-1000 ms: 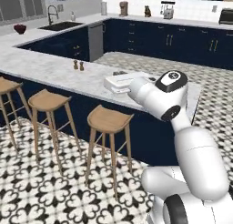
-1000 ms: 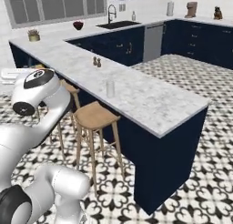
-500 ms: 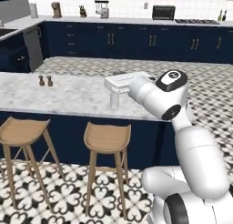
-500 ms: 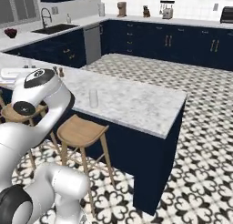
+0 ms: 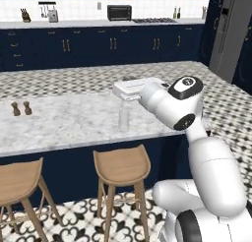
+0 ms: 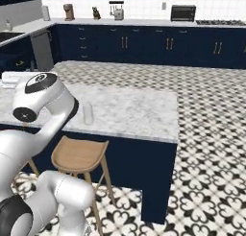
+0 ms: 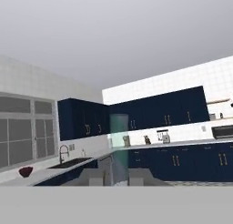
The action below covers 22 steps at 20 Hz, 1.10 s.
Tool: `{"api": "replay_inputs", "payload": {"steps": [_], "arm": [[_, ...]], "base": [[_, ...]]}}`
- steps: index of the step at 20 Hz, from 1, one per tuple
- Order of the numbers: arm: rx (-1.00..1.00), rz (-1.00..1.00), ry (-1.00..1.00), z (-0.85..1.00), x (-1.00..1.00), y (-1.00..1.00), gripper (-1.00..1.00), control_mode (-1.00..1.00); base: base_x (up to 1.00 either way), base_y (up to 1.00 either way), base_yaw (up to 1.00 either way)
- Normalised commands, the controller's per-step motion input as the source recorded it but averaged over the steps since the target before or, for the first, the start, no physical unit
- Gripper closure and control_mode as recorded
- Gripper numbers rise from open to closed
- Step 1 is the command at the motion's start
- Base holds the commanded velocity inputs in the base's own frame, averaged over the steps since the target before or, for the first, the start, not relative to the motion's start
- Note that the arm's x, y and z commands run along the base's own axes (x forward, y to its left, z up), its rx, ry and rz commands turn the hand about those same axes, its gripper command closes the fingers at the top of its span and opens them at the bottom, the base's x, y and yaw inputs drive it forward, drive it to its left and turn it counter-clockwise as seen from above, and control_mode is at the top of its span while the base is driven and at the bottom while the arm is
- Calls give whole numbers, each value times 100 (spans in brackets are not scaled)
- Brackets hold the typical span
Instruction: Take a straw from the drawer in front and place it inside the glass cup on the dining counter.
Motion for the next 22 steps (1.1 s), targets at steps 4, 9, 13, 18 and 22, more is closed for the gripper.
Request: {"api": "replay_inputs", "payload": {"steps": [4, 9, 13, 18, 22], "arm": [[0, 0, 0, 0, 0, 0, 100, 100], [0, -2, 3, 0, 14, 0, 100, -100], [0, 1, 8, -8, 53, -30, 100, -100], [0, 25, 0, -34, 27, -65, 100, -100], [0, 41, 4, -59, 39, -39, 100, -100]], "base": [[99, 32, -29], [72, 5, -15], [0, 0, 0], [0, 0, 0], [0, 0, 0]]}}
